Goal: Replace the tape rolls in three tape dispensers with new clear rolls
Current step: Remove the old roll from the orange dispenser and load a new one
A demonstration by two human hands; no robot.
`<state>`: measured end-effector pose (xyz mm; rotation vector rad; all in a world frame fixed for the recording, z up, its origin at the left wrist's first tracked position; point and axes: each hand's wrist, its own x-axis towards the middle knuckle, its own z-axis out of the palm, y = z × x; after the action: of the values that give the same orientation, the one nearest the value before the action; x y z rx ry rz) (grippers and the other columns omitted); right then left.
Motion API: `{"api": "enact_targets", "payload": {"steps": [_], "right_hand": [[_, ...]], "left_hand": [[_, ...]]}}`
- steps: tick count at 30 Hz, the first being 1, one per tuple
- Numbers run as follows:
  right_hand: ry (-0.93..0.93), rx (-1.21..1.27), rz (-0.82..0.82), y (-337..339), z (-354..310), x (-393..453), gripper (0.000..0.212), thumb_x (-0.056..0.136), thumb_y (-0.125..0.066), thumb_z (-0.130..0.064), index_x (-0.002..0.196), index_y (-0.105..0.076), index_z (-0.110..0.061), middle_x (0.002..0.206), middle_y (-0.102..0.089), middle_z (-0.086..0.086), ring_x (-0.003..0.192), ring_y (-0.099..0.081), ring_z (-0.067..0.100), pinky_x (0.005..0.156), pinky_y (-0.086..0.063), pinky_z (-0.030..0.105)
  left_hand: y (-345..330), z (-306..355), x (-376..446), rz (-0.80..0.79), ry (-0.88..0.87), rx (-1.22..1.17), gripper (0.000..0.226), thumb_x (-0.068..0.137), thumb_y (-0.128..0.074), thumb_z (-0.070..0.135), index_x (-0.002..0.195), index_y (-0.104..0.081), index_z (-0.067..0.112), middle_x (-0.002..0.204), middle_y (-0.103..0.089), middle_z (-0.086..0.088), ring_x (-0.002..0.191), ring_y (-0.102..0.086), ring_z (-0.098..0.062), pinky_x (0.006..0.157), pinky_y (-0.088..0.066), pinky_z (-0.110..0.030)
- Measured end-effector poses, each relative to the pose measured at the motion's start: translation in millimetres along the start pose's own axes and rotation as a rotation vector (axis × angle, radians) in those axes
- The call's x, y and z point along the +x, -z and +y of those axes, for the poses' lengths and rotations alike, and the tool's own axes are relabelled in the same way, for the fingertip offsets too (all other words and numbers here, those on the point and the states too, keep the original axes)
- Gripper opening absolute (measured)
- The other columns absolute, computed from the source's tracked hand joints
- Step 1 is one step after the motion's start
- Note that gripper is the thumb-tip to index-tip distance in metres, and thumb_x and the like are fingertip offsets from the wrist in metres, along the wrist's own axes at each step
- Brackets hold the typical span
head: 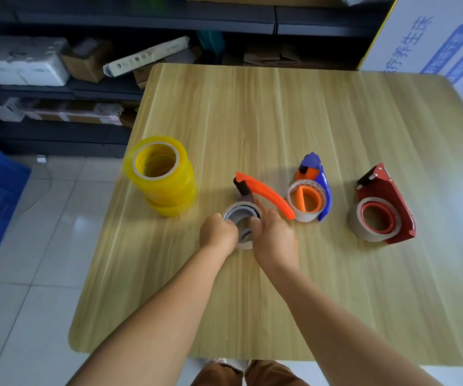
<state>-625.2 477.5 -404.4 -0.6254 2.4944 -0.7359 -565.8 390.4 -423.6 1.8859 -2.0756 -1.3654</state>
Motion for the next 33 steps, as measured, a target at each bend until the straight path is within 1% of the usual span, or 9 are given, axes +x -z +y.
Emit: {"api": "enact_targets", "payload": {"steps": [6,9,12,14,21,24,28,30,33], "right_hand": [[-0.319,0.411,-0.077,-6,8,-6,0.025,0.094,-0.049,-0.031,0.088,-0.057,-0.008,0.080,-0.059,0.009,0.065,-0.051,0.019,0.060,-0.039,0.030],[-0.400,0.504,-0.064,-5,16,-4,0.023,0.091,-0.054,-0.026,0.103,-0.061,-0.007,0.091,-0.065,0.012,0.064,-0.051,0.017,0.056,-0.039,0.029],[-0.433,0.571,-0.047,-3,20,-2,0.036,0.091,-0.059,-0.026,0.126,-0.057,-0.020,0.110,-0.066,0.003,0.080,-0.062,0.016,0.058,-0.044,0.027],[-0.448,0.579,-0.034,-2,21,1,0.040,0.090,-0.060,-0.024,0.130,-0.055,-0.023,0.112,-0.066,0.001,0.080,-0.064,0.016,0.057,-0.045,0.027],[-0.415,0.503,0.006,1,18,9,0.020,0.086,-0.062,-0.017,0.101,-0.068,-0.027,0.076,-0.064,-0.009,0.070,-0.063,0.014,0.060,-0.052,0.031],[-0.386,0.478,0.016,3,13,14,0.013,0.084,-0.064,-0.019,0.095,-0.065,-0.025,0.073,-0.062,-0.009,0.069,-0.062,0.014,0.066,-0.055,0.034],[-0.374,0.509,0.010,5,11,8,0.023,0.083,-0.065,-0.038,0.094,-0.066,-0.017,0.066,-0.060,-0.005,0.054,-0.051,0.010,0.050,-0.038,0.026],[-0.371,0.552,-0.018,5,12,0,0.032,0.082,-0.064,-0.042,0.098,-0.066,-0.015,0.070,-0.061,-0.004,0.054,-0.050,0.009,0.048,-0.035,0.023],[-0.375,0.616,-0.051,0,10,-11,0.039,0.081,-0.066,-0.032,0.118,-0.059,-0.022,0.094,-0.067,-0.001,0.072,-0.058,0.011,0.053,-0.039,0.024]], "left_hand": [[-4,3,-8,0.009,-0.046,0.033,0.029,0.096,-0.038,0.019,0.107,-0.062,0.007,0.105,-0.065,-0.013,0.089,-0.059,-0.029,0.069,-0.045,-0.031],[-7,1,-11,-0.013,-0.083,0.058,0.027,0.095,-0.041,0.019,0.108,-0.062,0.010,0.106,-0.066,-0.009,0.091,-0.060,-0.029,0.073,-0.049,-0.032],[-11,-3,-12,-0.036,-0.125,0.087,0.026,0.094,-0.042,0.019,0.109,-0.062,0.013,0.106,-0.066,-0.008,0.089,-0.060,-0.027,0.072,-0.048,-0.032],[-12,-4,-11,-0.037,-0.119,0.062,0.025,0.092,-0.046,0.020,0.112,-0.061,0.014,0.106,-0.066,-0.005,0.085,-0.059,-0.024,0.069,-0.048,-0.030],[-10,-2,-6,-0.048,-0.057,0.011,0.031,0.088,-0.059,0.023,0.118,-0.055,0.019,0.107,-0.064,-0.003,0.082,-0.058,-0.021,0.068,-0.047,-0.028],[-11,-1,-3,-0.073,-0.037,-0.007,0.035,0.088,-0.058,0.024,0.123,-0.054,0.019,0.111,-0.065,-0.004,0.087,-0.060,-0.023,0.073,-0.051,-0.030],[-11,0,-4,-0.100,0.025,-0.111,0.029,0.091,-0.052,0.023,0.120,-0.049,0.022,0.110,-0.062,-0.006,0.092,-0.062,-0.028,0.083,-0.056,-0.042],[-13,1,-7,-0.114,0.042,-0.163,0.030,0.092,-0.051,0.023,0.123,-0.048,0.025,0.114,-0.060,-0.005,0.096,-0.061,-0.028,0.085,-0.055,-0.043],[-18,4,-12,-0.123,0.065,-0.255,0.040,0.093,-0.047,0.023,0.131,-0.043,0.030,0.120,-0.059,-0.008,0.102,-0.062,-0.031,0.089,-0.054,-0.043]]}}
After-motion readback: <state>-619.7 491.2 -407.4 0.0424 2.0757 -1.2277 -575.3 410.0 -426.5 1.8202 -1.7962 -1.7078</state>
